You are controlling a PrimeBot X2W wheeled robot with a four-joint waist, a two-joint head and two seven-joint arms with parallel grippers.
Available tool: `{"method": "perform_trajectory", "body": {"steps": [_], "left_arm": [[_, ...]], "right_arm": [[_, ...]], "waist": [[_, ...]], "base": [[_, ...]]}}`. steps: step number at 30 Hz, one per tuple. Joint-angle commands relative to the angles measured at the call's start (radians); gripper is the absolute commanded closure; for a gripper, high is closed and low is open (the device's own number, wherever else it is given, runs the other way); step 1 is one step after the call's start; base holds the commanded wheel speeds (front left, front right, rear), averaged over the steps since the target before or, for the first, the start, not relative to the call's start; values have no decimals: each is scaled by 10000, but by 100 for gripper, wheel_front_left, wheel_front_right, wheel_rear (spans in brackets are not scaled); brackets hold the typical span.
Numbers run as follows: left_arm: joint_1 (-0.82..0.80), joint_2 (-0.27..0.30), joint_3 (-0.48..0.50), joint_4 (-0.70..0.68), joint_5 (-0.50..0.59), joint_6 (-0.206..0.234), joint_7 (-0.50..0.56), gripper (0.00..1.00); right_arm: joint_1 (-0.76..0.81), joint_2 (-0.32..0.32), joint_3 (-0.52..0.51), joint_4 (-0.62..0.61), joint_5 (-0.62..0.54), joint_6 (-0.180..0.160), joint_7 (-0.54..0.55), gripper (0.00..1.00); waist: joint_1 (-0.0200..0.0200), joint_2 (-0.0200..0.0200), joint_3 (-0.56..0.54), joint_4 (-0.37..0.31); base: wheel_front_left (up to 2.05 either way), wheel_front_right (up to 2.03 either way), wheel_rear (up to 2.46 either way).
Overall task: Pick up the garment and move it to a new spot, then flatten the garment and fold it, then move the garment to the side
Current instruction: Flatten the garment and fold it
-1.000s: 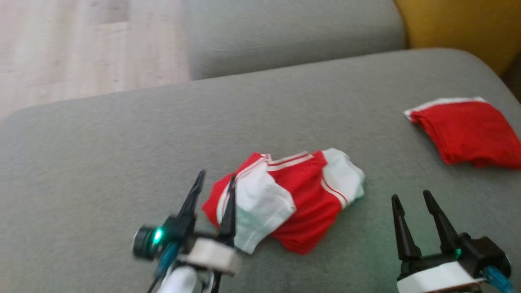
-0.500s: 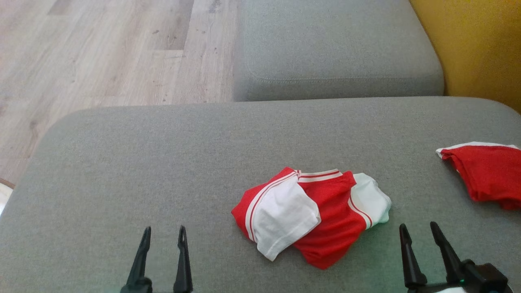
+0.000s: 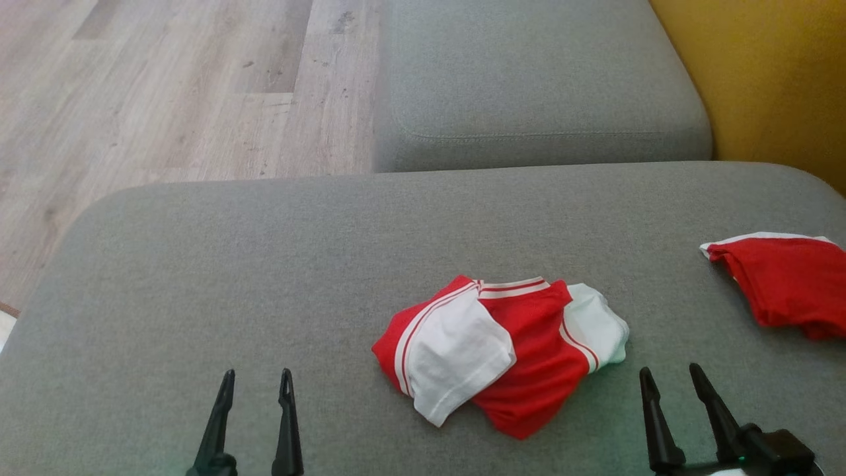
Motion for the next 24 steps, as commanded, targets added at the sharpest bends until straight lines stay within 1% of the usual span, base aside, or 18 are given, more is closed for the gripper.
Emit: {"method": "perform_trajectory", "body": {"steps": [1,8,24], "left_arm": [[-237,-128,358,-372,146,-58,-93,0],[-240,-178,384,-356,216,-111,-93,0],[-371,-214,333,-287,220,-68,-93,0]], "right_arm": [[-265,-67,265,-272,-82,65,-65,0],[-274,-88,306,-259,-48,65,-65,0],[-328,-117,315,-298,-56,65,-65,0]], "waist": [[1,-1,3,-45],[1,-1,15,-104],[1,-1,31,-288]], "base": [[0,0,0],[0,0,0],[0,0,0]]}}
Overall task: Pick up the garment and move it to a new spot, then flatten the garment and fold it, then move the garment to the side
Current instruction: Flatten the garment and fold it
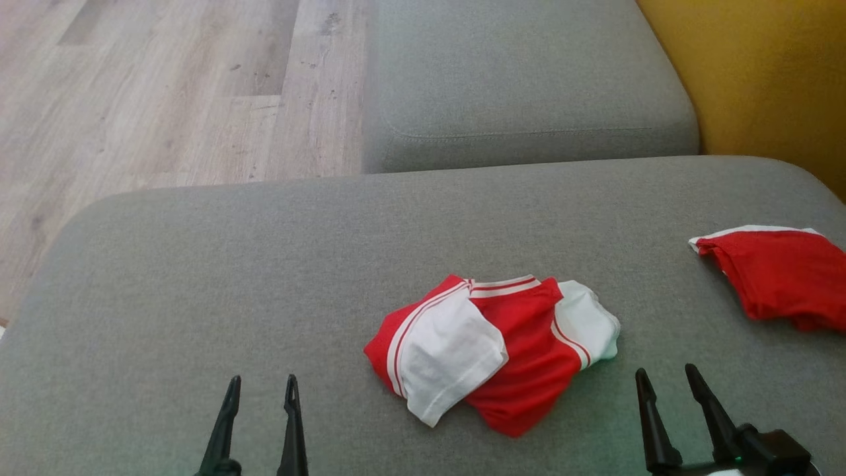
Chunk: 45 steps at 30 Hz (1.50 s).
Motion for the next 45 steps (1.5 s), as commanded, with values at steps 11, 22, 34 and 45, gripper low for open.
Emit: {"method": "perform_trajectory", "body": {"steps": [11,22,34,45], "left_arm": [[-2960,-86,-793,719,317,-556,-93,0],[-7900,-87,-4368,3292,-706,-1838,1482,0],[-10394,-87,-6773,5936,-2960,-1913,5126,0],[-10862,-87,-7811,5849,-4253,-2263,4365,100]], "right_arm": [[-768,-296,580,-521,-63,65,-65,0],[-1547,-436,1084,-742,11,65,-65,0],[-2276,-627,1501,-628,162,65,-65,0],[-2019,-495,1404,-504,105,65,-65,0]], "waist": [[0,-1,837,-709],[0,-1,2463,-1782],[0,-1,3260,-2619],[0,-1,2542,-2736]], "base": [[0,0,0],[0,0,0],[0,0,0],[0,0,0]]}}
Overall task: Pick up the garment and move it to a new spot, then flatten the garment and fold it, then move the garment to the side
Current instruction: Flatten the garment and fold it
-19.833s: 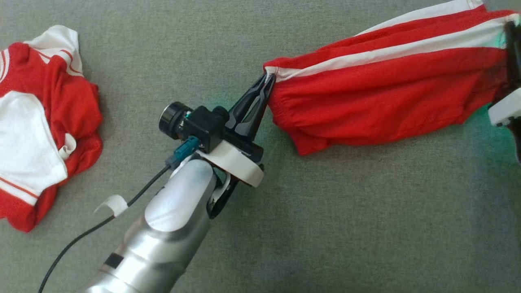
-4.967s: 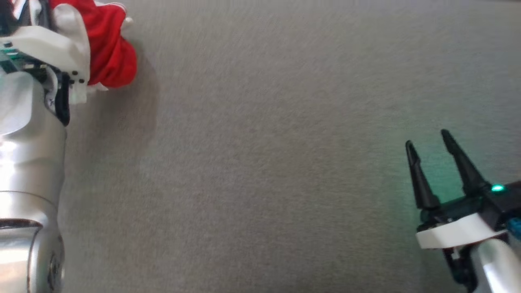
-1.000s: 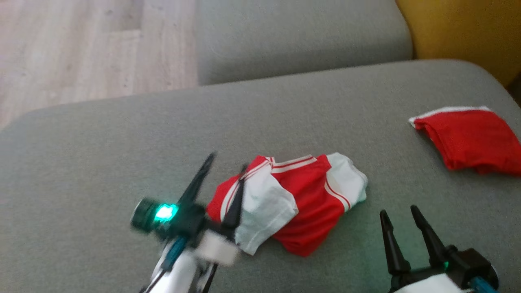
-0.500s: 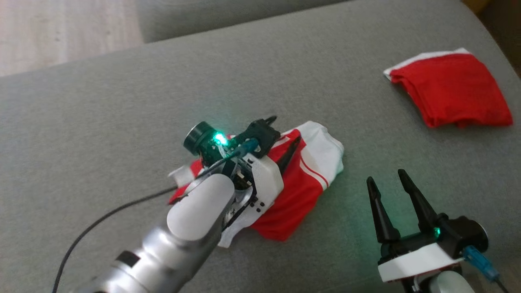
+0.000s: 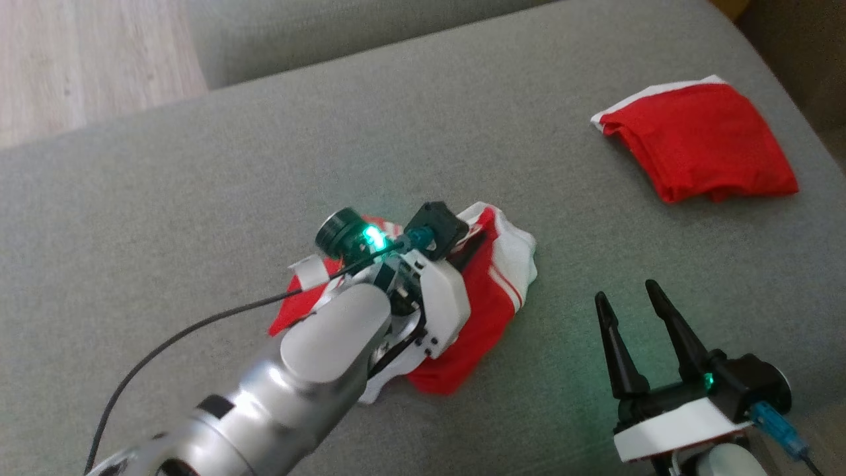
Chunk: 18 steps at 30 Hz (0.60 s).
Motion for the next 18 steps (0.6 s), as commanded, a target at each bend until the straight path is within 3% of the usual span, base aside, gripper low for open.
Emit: {"method": "perform_trajectory", "body": {"steps": [1,7,13,18], "left_arm": [[-837,20,211,-496,-132,-52,-405,100],[-2029,20,615,-1172,-1124,-92,-1999,100],[-3233,20,2286,-1323,-2761,180,-3600,100],[-2041,187,3093,-1062,-3754,298,-4159,100]], "right_arm": [[-95,-54,211,-249,-5,65,-65,0],[210,-3,194,-181,-34,65,-65,0],[608,71,-54,-269,-104,65,-65,0],[802,158,-244,-386,-147,65,-65,0]], "waist": [[0,0,-323,-11],[0,0,-1111,96],[0,0,-1562,407],[0,0,-1567,802]], "base": [[0,0,0],[0,0,0],[0,0,0],[0,0,0]]}}
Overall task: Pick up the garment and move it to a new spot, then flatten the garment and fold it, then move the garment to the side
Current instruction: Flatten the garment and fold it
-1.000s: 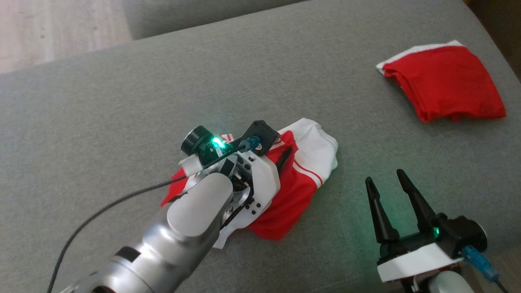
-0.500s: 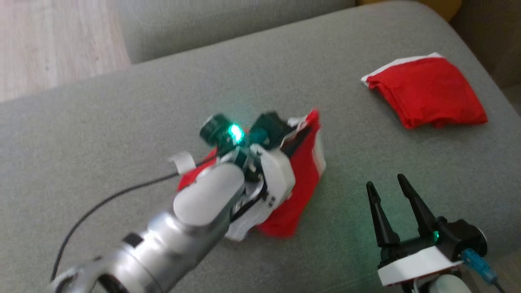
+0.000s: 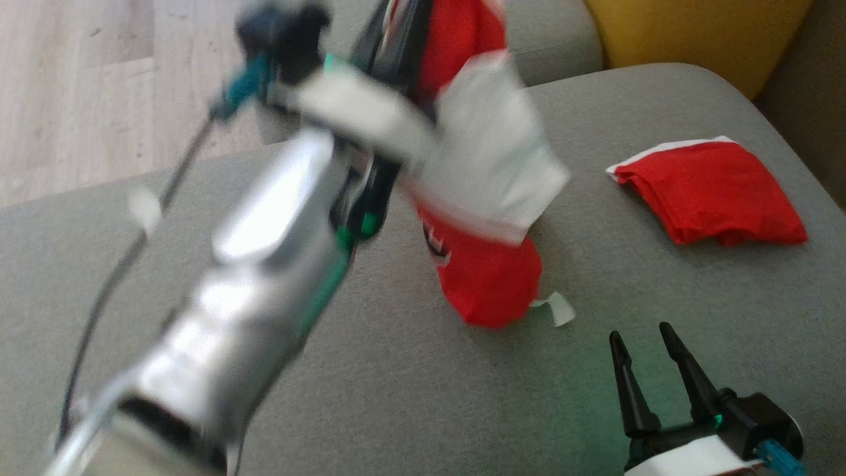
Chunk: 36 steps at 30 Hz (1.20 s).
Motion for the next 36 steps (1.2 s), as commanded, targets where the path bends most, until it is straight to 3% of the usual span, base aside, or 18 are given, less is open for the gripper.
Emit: {"method": "perform_trajectory", "body": {"steps": [1,7,10,15,19,22,24,31,36], "left_arm": [[849,477,254,17,-82,49,-156,100],[4586,1036,642,294,-303,529,-491,100],[6154,1256,1645,-287,103,856,-512,100],[7926,1367,3080,-1276,935,1048,-515,100],[9007,1269,4173,-2045,1778,1095,-517,100],[9498,1155,4089,-2063,2066,806,-517,100],[9624,1227,3705,-1909,2226,600,-256,0],[8999,2070,3211,-2744,2957,1021,1184,0],[7708,2946,3438,-3815,2958,877,2478,0]], "right_arm": [[-223,19,191,-365,-53,65,-65,0],[-230,81,97,-418,-76,65,-65,0],[-193,61,-90,-366,-155,65,-65,0],[-125,21,-263,-341,-207,65,-65,0],[-109,-38,-305,-301,-260,65,-65,0],[-114,-56,-276,-275,-276,65,-65,0],[-130,-86,-210,-254,-287,65,-65,0],[-206,-191,-229,-344,-285,65,-65,0],[-345,-235,-123,-388,-297,65,-65,0]], "waist": [[1,-1,40,212],[1,-1,330,560],[1,-1,443,824],[1,-1,519,1190],[1,-1,526,1521],[1,-1,487,1695],[1,-1,457,1752],[1,-1,580,1903],[1,-1,862,1820]], "base": [[0,0,0],[0,0,0],[0,0,0],[0,0,0],[0,0,0],[0,0,0],[0,0,0],[0,0,0],[0,0,0]]}}
